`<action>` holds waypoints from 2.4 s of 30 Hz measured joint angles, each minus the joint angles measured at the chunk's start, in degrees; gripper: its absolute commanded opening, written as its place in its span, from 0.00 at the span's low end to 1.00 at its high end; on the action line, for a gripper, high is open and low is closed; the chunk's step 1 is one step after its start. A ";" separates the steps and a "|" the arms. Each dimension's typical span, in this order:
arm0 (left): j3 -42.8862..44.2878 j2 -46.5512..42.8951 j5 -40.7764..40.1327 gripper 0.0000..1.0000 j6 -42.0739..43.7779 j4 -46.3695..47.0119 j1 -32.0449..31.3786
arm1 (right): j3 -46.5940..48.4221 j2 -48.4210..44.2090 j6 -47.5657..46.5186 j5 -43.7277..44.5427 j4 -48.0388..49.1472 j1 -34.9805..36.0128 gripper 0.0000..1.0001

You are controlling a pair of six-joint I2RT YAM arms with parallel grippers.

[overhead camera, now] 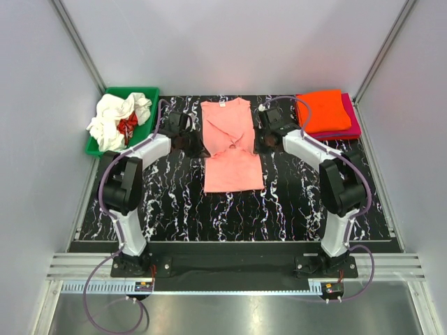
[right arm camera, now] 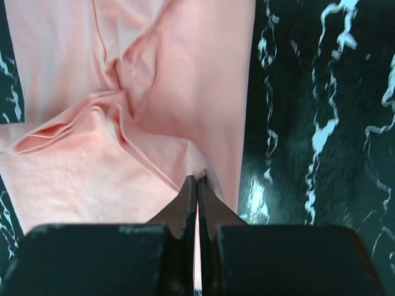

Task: Fold and stack the t-shirts
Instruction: Fold the tshirt

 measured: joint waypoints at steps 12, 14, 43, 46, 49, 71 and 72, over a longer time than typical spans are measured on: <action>8.90 7.10 0.09 0.00 0.72 -3.98 3.76 | 11.89 8.81 -4.87 -3.15 -2.27 -2.36 0.00; 10.01 7.10 0.22 0.00 0.74 -4.02 4.04 | 12.02 8.90 -5.18 -3.15 -2.67 -2.58 0.00; 23.06 22.21 4.72 0.29 -1.60 2.91 8.52 | 35.71 27.04 -11.50 -8.35 -5.40 -6.45 0.25; 23.96 23.85 5.49 0.31 -1.68 3.39 9.33 | 39.67 30.82 -11.34 -8.76 -6.99 -7.39 0.36; 24.26 23.69 5.27 0.39 -0.04 3.23 9.84 | 40.79 31.39 -11.21 -8.81 -8.57 -8.83 0.42; -0.70 0.44 4.09 0.38 6.88 3.32 -1.01 | 8.76 8.79 -5.20 -20.33 -7.89 -7.61 0.40; -1.90 0.63 3.74 0.38 6.88 3.13 -1.44 | 7.21 8.39 -4.76 -20.02 -7.74 -6.97 0.38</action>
